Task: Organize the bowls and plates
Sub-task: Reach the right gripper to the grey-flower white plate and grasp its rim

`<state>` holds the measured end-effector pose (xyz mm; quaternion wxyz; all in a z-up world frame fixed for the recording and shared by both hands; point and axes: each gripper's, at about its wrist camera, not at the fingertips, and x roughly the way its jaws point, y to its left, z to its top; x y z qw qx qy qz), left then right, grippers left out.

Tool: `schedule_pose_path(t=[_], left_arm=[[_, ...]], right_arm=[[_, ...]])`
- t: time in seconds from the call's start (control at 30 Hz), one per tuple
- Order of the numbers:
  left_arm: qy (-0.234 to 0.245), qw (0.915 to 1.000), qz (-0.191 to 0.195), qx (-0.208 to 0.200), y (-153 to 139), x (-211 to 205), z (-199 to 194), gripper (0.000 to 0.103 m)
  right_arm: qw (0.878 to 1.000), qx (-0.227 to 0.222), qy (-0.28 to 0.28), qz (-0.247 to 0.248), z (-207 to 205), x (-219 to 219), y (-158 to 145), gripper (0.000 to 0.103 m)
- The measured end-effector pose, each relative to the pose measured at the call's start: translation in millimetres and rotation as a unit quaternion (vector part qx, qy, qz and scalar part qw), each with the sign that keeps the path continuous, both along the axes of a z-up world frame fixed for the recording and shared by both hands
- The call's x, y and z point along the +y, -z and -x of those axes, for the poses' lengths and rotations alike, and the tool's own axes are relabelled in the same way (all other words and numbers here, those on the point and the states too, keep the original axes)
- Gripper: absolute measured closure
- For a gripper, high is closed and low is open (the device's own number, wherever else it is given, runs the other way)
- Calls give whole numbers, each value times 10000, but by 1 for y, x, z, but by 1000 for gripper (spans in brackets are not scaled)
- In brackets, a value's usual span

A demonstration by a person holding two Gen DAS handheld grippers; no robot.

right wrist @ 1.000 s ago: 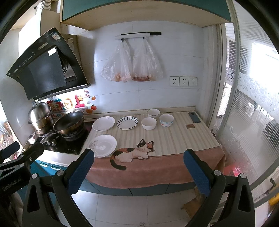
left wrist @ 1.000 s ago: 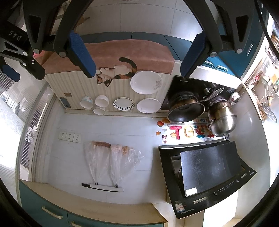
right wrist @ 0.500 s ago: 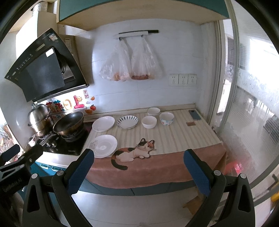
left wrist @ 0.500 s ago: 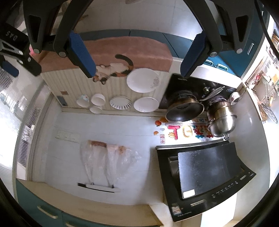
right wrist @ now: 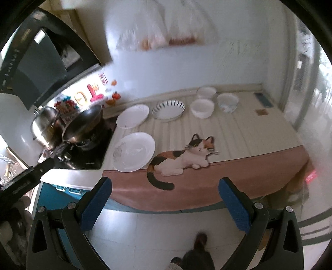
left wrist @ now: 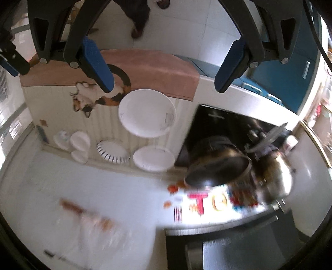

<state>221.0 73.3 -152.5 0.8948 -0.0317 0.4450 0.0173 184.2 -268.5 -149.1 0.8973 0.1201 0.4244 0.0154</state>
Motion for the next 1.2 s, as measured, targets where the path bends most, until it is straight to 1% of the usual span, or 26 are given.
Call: schedule_pose_path(t=[0.07, 0.13, 0.2, 0.27, 0.33, 0.43, 0.5, 0.57, 0.6, 0.63, 0.7, 0.73, 0.77, 0.8, 0.83, 0.87, 0.9, 0.93, 0.97, 1.03, 1.1, 1.2], left_arm=[[-63, 9994, 104, 321, 24, 7, -31, 4], [-156, 9978, 143, 623, 52, 10, -65, 4], [-231, 9960, 139, 856, 74, 14, -91, 4], [-293, 9929, 213, 1131, 98, 17, -120, 5], [-374, 9885, 353, 1424, 120, 21, -146, 9], [-493, 9814, 404, 1810, 155, 27, -183, 14], [-553, 9774, 395, 1999, 171, 29, -200, 23], [-530, 9740, 361, 2171, 187, 32, -214, 29], [-525, 9728, 323, 2235, 194, 34, -219, 35], [-512, 9709, 302, 2321, 200, 35, -224, 38], [-448, 9665, 363, 2502, 213, 37, -235, 53], [-435, 9648, 351, 2568, 218, 38, -238, 56], [-403, 9634, 374, 2623, 223, 39, -242, 61], [-378, 9627, 401, 2648, 226, 41, -244, 63], [-360, 9615, 447, 2688, 230, 43, -247, 63], [-337, 9608, 515, 2704, 233, 43, -248, 65], [-289, 9598, 598, 2729, 236, 44, -250, 69], [-242, 9586, 660, 2759, 239, 45, -250, 71], [-232, 9587, 667, 2757, 243, 42, -254, 71], [-228, 9595, 743, 2708, 245, 45, -254, 71], [-230, 9601, 798, 2671, 245, 47, -253, 72], [-193, 9621, 754, 2613, 242, 47, -249, 72]], right_arm=[[9996, 119, -147, -189, -39, 3, 22, 0], [9985, 331, -298, -331, -79, 6, 46, 0], [9965, 551, -455, -428, -124, 10, 73, 0], [9933, 813, -649, -494, -171, 17, 104, 0], [9886, 1101, -875, -538, -218, 24, 139, 0], [9796, 1531, -1166, -580, -269, 34, 183, 2], [9734, 1743, -1319, -683, -293, 40, 209, 3], [9657, 1963, -1454, -877, -317, 47, 235, 8], [9625, 2056, -1502, -933, -329, 51, 248, 12], [9603, 2111, -1545, -966, -337, 54, 257, 19], [9546, 2256, -1641, -1050, -353, 63, 275, 26], [9504, 2343, -1702, -1139, -361, 69, 285, 34], [9473, 2394, -1746, -1219, -364, 72, 289, 37], [9440, 2451, -1801, -1280, -370, 76, 296, 42], [9424, 2478, -1838, -1294, -372, 80, 300, 48], [9412, 2497, -1875, -1289, -376, 84, 304, 53], [9405, 2514, -1894, -1283, -378, 87, 307, 58], [9410, 2532, -1881, -1226, -382, 90, 313, 64], [9421, 2516, -1863, -1198, -378, 93, 310, 68], [9456, 2480, -1767, -1144, -379, 94, 314, 82], [9478, 2454, -1681, -1145, -380, 92, 319, 88], [9504, 2378, -1663, -1117, -377, 86, 322, 90]])
